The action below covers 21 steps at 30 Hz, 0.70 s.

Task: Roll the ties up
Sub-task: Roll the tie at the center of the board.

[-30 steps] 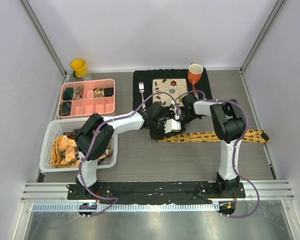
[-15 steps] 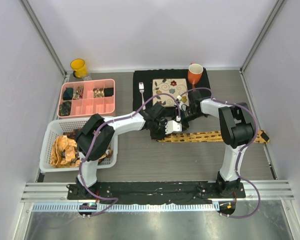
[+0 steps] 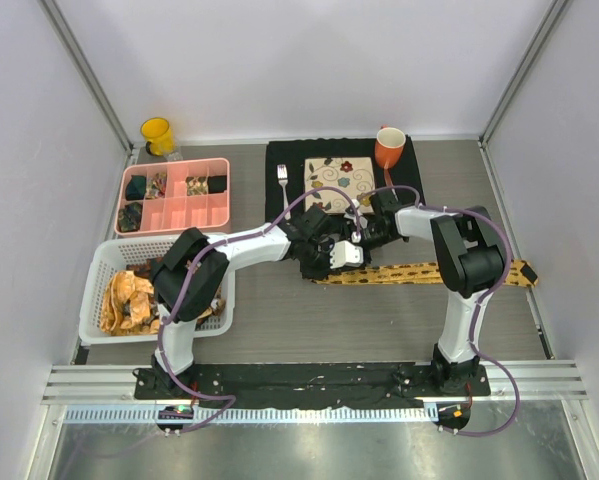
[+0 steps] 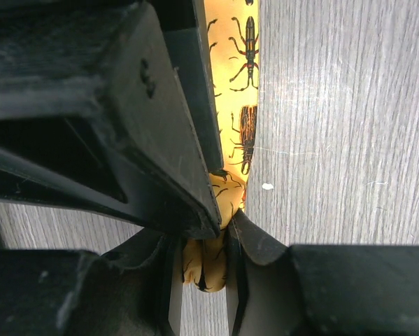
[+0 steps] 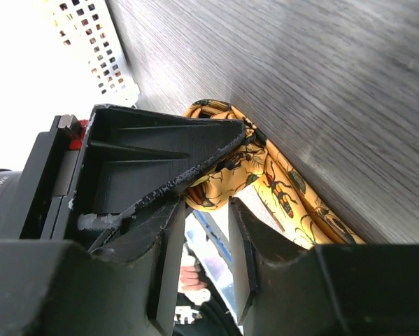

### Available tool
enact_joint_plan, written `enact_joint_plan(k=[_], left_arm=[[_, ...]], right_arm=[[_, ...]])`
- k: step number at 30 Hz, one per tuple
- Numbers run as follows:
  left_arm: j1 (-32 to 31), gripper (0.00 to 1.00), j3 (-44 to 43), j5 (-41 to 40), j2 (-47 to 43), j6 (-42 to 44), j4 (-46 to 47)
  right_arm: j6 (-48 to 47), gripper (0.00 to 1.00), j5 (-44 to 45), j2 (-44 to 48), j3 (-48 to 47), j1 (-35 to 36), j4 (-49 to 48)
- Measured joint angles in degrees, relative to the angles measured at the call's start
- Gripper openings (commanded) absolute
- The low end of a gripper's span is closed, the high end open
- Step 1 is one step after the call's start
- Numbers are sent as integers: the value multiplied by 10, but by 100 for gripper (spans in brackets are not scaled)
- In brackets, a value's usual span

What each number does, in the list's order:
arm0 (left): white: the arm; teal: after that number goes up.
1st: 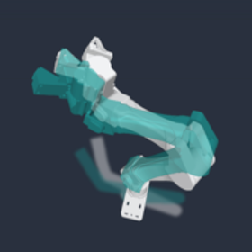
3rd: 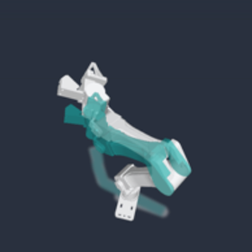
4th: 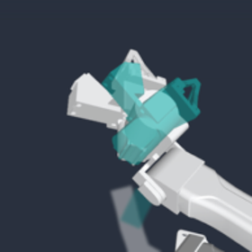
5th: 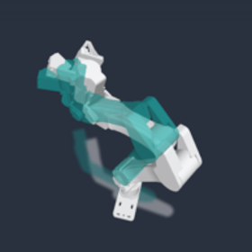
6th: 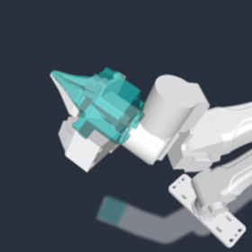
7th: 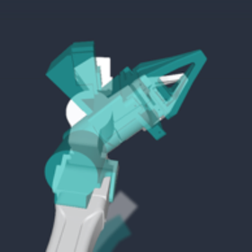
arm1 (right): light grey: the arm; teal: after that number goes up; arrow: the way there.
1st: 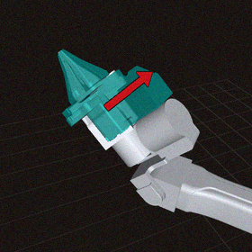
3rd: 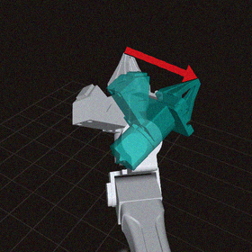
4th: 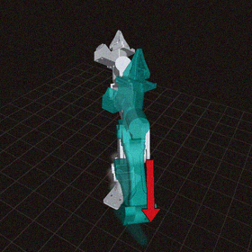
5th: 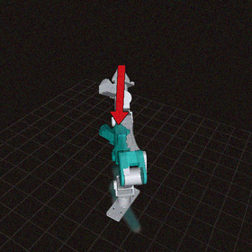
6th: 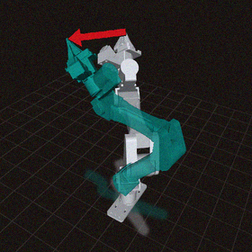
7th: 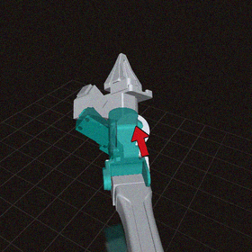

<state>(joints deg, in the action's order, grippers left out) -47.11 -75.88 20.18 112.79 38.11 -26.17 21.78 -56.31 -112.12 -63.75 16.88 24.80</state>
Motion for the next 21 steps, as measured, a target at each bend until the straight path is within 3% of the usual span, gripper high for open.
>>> enact_joint_plan(k=[3,9,21], left_arm=[[0,25,0,0,0,-1,0],[0,29,0,-2,0,-1,0],[3,61,15,-4,-9,-8,27]], right_arm=[[14,29,-2,0,6,0,-11],[22,1,-2,-5,10,5,-30],[-30,1,33,-37,10,2,-16]])
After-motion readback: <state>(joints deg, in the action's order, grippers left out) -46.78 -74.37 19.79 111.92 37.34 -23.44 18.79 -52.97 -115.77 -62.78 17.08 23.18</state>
